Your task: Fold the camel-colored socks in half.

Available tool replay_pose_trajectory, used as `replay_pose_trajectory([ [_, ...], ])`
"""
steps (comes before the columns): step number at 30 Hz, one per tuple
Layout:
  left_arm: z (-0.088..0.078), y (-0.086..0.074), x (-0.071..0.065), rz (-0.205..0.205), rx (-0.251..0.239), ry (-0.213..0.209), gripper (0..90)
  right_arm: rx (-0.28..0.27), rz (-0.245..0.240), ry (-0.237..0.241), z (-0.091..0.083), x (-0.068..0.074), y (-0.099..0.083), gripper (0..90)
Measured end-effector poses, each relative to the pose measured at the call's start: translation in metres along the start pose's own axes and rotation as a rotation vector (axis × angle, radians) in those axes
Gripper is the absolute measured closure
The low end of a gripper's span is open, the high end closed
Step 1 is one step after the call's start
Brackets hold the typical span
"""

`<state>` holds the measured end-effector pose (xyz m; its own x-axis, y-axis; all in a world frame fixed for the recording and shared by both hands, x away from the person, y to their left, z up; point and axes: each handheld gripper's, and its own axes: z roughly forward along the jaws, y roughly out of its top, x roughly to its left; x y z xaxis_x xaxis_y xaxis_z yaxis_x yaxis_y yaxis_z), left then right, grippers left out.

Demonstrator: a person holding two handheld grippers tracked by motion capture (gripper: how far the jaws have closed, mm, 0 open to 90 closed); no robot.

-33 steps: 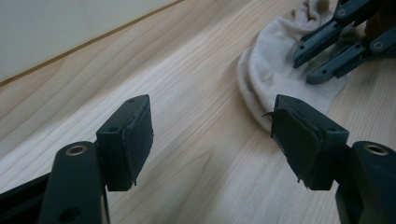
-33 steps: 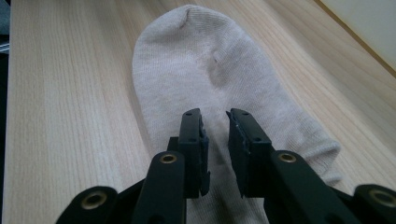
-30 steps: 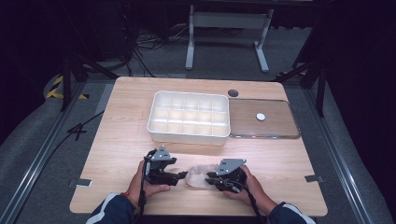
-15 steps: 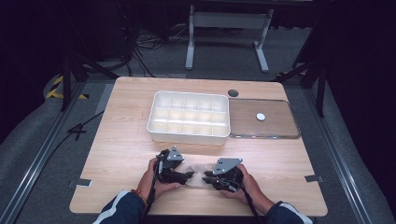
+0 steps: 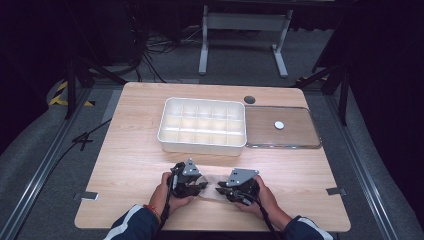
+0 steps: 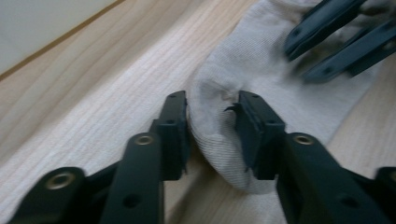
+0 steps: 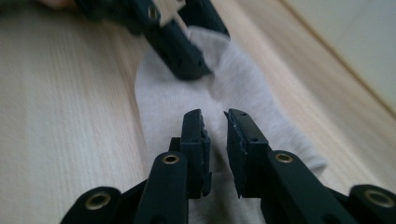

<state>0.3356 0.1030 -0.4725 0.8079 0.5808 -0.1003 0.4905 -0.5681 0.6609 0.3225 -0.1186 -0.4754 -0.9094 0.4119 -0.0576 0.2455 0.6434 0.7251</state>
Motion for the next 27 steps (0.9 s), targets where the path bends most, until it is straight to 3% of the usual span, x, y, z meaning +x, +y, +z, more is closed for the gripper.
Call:
replay_pose_trajectory([
  [1,0.000,-0.001,0.001,-0.014,-0.001,-0.019,73.7,-0.002,0.009,0.011,0.001,-0.002,0.001,78.3],
  [7,-0.002,-0.003,0.005,-0.044,-0.008,-0.052,80.9,0.011,0.004,0.019,0.004,-0.004,0.004,78.8],
  [17,-0.014,0.003,-0.003,0.007,-0.067,-0.042,83.6,0.028,0.025,0.030,0.010,-0.009,0.012,79.9],
  [21,-0.019,0.006,-0.005,0.012,-0.129,-0.060,83.7,0.036,0.018,0.034,0.014,-0.010,0.017,82.0],
  [27,-0.020,0.009,-0.007,-0.003,-0.153,-0.071,83.8,0.038,0.027,0.072,0.018,-0.015,0.020,82.5],
])
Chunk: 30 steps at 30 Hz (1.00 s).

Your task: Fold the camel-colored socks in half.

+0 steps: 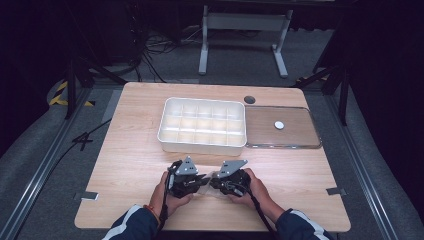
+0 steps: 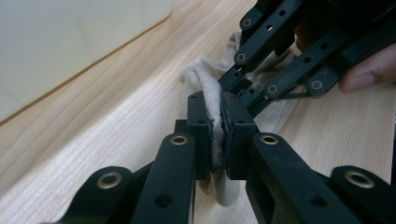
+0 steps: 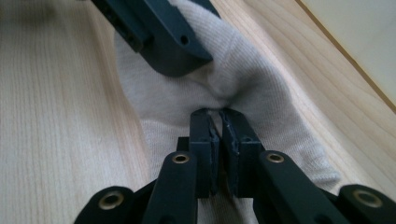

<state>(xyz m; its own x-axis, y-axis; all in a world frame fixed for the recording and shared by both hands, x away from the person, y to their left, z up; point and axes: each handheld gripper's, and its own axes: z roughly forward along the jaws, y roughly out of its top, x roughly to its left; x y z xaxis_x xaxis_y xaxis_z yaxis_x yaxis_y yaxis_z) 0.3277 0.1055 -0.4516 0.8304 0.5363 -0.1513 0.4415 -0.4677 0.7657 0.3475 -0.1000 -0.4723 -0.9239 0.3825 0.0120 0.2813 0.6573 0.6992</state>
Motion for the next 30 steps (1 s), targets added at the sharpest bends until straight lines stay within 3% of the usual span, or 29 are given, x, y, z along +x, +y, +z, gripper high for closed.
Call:
replay_pose_trajectory([
  [4,0.000,0.001,0.000,0.000,-0.007,0.012,83.7,-0.012,-0.010,0.020,0.003,-0.004,0.002,82.4],
  [9,-0.003,0.000,0.003,0.012,0.025,0.049,84.0,-0.011,-0.021,0.024,0.003,-0.006,0.004,76.9],
  [15,-0.003,-0.003,0.007,-0.002,0.036,0.054,84.1,-0.052,-0.012,-0.035,-0.011,-0.010,0.004,79.6],
  [17,-0.003,-0.003,0.007,-0.016,0.033,0.031,84.2,-0.032,-0.008,-0.055,-0.007,-0.010,0.004,81.4],
  [20,-0.001,-0.003,0.008,-0.035,0.031,0.036,84.6,-0.011,-0.014,-0.065,0.002,-0.009,0.003,84.3],
  [24,0.000,-0.001,0.010,-0.044,0.022,0.034,84.7,-0.028,-0.010,-0.063,0.007,-0.010,0.005,85.1],
  [29,0.002,0.003,0.006,-0.030,0.011,0.050,84.6,-0.046,-0.016,-0.053,0.014,-0.010,0.009,85.2],
  [30,0.002,0.003,0.007,-0.012,0.017,0.056,84.6,-0.050,-0.016,-0.050,0.015,-0.011,0.009,84.6],
])
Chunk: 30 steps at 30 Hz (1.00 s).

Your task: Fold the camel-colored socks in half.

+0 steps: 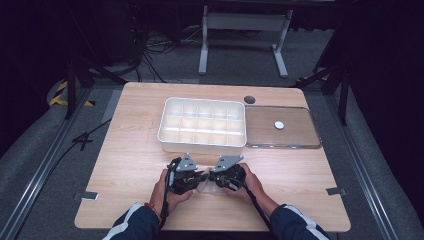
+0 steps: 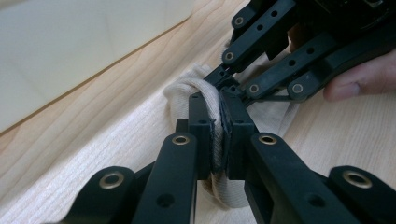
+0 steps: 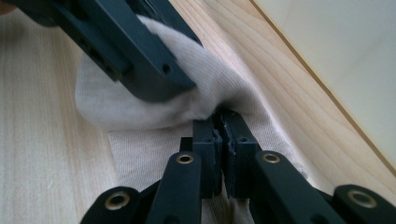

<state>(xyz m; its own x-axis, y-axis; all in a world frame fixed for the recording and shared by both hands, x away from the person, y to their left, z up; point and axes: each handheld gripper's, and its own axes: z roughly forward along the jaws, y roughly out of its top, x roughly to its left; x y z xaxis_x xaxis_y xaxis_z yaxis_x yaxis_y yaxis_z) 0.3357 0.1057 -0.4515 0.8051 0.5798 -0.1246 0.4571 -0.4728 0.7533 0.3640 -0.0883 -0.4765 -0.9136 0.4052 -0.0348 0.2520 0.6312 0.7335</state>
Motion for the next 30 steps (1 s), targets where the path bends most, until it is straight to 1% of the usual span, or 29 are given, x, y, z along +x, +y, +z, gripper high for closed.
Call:
replay_pose_trajectory([
  [2,0.001,0.000,0.001,0.000,0.003,0.006,84.6,-0.006,0.004,0.004,0.001,-0.001,0.000,84.0],
  [3,0.000,0.000,0.002,-0.004,0.002,0.014,84.6,-0.013,0.010,0.013,-0.001,-0.003,-0.001,80.2],
  [4,-0.001,0.000,0.002,-0.007,0.002,0.018,84.6,-0.010,0.001,-0.005,-0.003,-0.003,-0.001,80.4],
  [5,-0.002,0.000,0.002,-0.014,-0.007,0.018,84.6,-0.013,-0.014,-0.024,-0.006,-0.004,-0.001,81.7],
  [6,-0.004,0.000,0.003,-0.012,-0.003,0.023,84.6,-0.027,-0.015,-0.025,-0.011,-0.005,0.000,82.2],
  [7,-0.004,0.000,0.003,-0.012,-0.003,0.023,84.6,-0.027,-0.015,-0.025,-0.011,-0.005,0.000,82.2],
  [8,-0.004,-0.001,0.004,-0.017,-0.005,0.029,84.6,-0.040,-0.011,-0.021,-0.017,-0.007,0.001,82.7],
  [9,-0.005,-0.001,0.005,-0.013,-0.002,0.027,84.6,-0.050,-0.009,-0.024,-0.024,-0.008,0.003,82.9],
  [11,-0.005,-0.001,0.006,-0.009,0.002,0.027,84.6,-0.033,-0.020,-0.038,-0.033,-0.010,0.002,82.2],
  [12,-0.004,-0.001,0.005,-0.019,0.001,0.029,84.6,-0.027,-0.016,-0.045,-0.034,-0.012,0.000,82.0],
  [14,-0.003,0.000,0.004,-0.007,0.002,0.030,84.5,-0.003,0.001,-0.049,-0.031,-0.015,-0.005,81.9],
  [16,-0.001,0.001,0.001,-0.008,0.002,0.031,84.5,0.012,0.017,-0.037,-0.024,-0.016,-0.007,82.3],
  [17,0.000,0.002,0.001,0.004,0.006,0.029,84.4,0.021,0.016,-0.036,-0.021,-0.017,-0.008,82.4],
  [18,0.001,0.002,0.000,0.000,0.004,0.029,84.4,0.025,0.016,-0.026,-0.018,-0.017,-0.008,82.5],
  [20,0.004,0.004,0.000,0.001,-0.005,0.018,84.4,0.023,0.018,-0.023,-0.015,-0.016,-0.008,83.0],
  [21,0.005,0.005,-0.001,0.008,-0.003,0.018,84.4,0.021,0.015,-0.023,-0.013,-0.015,-0.008,83.1],
  [23,0.008,0.008,-0.003,0.003,-0.007,0.010,84.4,0.023,0.008,-0.024,-0.012,-0.014,-0.007,83.0],
  [24,0.010,0.010,-0.004,0.014,-0.008,0.007,84.4,0.022,0.009,-0.024,-0.012,-0.014,-0.007,82.9],
  [26,0.013,0.011,-0.006,0.028,0.002,0.007,84.4,0.015,0.011,-0.018,-0.012,-0.014,-0.008,79.7],
  [28,0.013,0.011,-0.006,0.022,0.001,0.014,84.4,0.007,0.015,-0.025,-0.016,-0.016,-0.008,77.3],
  [29,0.012,0.011,-0.006,0.013,0.002,0.012,84.4,-0.003,0.018,-0.029,-0.020,-0.017,-0.008,76.7],
  [30,0.011,0.011,-0.005,0.014,0.001,0.018,84.4,-0.012,0.017,-0.031,-0.024,-0.018,-0.008,75.9],
])
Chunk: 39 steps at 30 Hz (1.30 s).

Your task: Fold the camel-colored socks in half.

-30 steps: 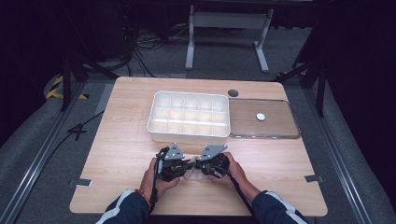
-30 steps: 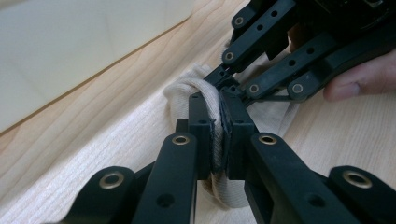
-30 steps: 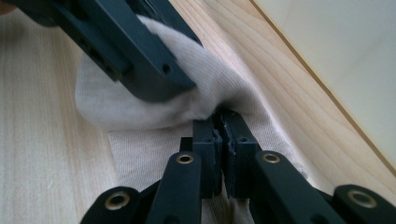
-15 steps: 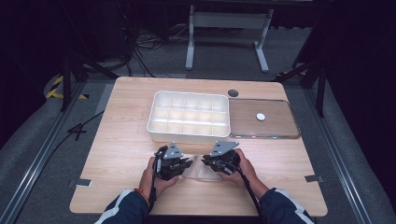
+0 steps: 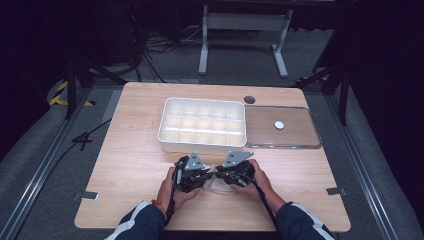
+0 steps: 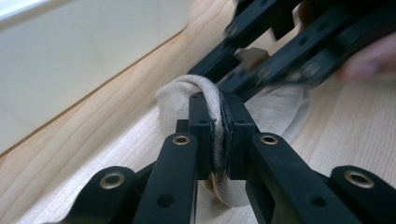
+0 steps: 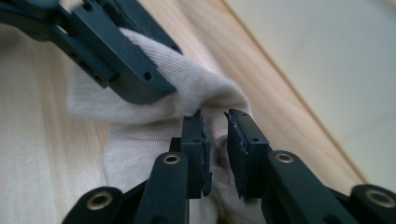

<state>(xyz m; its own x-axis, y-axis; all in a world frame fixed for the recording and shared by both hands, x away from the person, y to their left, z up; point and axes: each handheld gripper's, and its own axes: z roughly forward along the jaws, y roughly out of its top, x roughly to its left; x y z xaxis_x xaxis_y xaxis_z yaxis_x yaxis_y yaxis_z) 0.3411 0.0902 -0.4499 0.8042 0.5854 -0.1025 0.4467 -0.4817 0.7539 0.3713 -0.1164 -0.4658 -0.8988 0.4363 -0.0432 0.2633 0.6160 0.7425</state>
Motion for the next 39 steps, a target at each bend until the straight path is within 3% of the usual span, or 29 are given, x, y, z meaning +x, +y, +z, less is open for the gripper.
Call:
replay_pose_trajectory([
  [5,-0.003,-0.001,0.003,0.001,-0.002,0.008,84.4,-0.017,-0.001,-0.034,-0.036,-0.007,-0.006,72.8],
  [10,-0.001,0.000,0.000,0.001,0.001,0.005,84.3,0.009,0.013,-0.044,-0.054,-0.006,-0.023,71.7],
  [16,0.003,0.001,-0.002,0.003,0.002,0.001,84.2,0.045,0.041,-0.054,-0.050,-0.010,-0.034,69.8],
  [20,0.005,0.002,-0.006,0.009,0.010,-0.005,84.0,0.071,0.058,-0.043,-0.040,-0.013,-0.038,73.6],
  [33,0.013,0.014,-0.009,0.002,0.003,0.005,84.1,0.090,0.010,-0.043,-0.036,-0.010,-0.037,79.2],
  [39,0.026,0.025,-0.018,0.022,0.017,0.002,84.0,0.098,-0.007,-0.038,-0.035,-0.011,-0.035,80.6],
])
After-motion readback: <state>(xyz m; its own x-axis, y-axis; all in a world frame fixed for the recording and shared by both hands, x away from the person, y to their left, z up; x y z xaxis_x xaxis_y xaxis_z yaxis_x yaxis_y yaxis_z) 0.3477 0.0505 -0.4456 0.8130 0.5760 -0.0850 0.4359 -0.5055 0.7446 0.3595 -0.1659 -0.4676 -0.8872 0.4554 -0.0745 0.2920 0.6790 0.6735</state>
